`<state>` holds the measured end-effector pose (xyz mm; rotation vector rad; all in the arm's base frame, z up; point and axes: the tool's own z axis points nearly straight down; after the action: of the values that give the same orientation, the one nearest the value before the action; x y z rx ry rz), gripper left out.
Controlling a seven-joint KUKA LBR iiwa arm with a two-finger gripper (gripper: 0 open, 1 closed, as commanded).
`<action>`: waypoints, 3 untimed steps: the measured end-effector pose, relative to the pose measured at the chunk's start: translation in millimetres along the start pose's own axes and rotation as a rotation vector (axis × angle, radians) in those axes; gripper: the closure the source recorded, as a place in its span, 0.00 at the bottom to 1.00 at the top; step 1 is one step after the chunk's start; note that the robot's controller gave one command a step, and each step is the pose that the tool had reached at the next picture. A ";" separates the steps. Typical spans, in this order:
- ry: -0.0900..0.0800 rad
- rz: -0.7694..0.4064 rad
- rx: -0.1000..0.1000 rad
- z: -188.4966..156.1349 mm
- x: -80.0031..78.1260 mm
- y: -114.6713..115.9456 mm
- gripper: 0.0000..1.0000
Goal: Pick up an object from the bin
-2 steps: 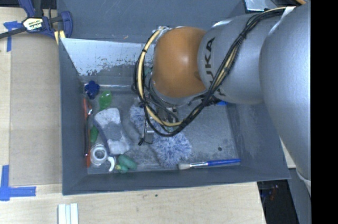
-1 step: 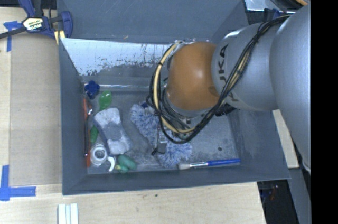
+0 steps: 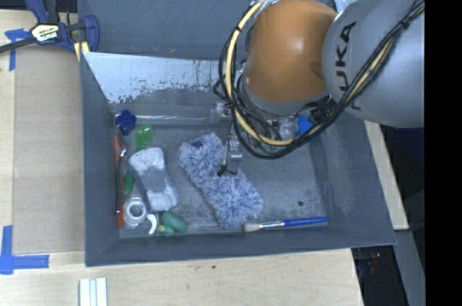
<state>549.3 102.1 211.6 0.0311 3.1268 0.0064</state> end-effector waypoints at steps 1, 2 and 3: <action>0.027 -0.034 0.006 96.9 14.0 -33.4 0.00; -0.014 -0.028 -0.004 67.8 27.5 -9.4 0.00; 0.009 0.028 0.007 100.8 13.1 -106.6 0.00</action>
Offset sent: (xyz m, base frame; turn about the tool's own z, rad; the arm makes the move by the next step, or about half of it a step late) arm -0.0274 -0.0093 -0.0694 -0.0257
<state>535.6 -3.9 110.2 0.0748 3.1353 -0.0040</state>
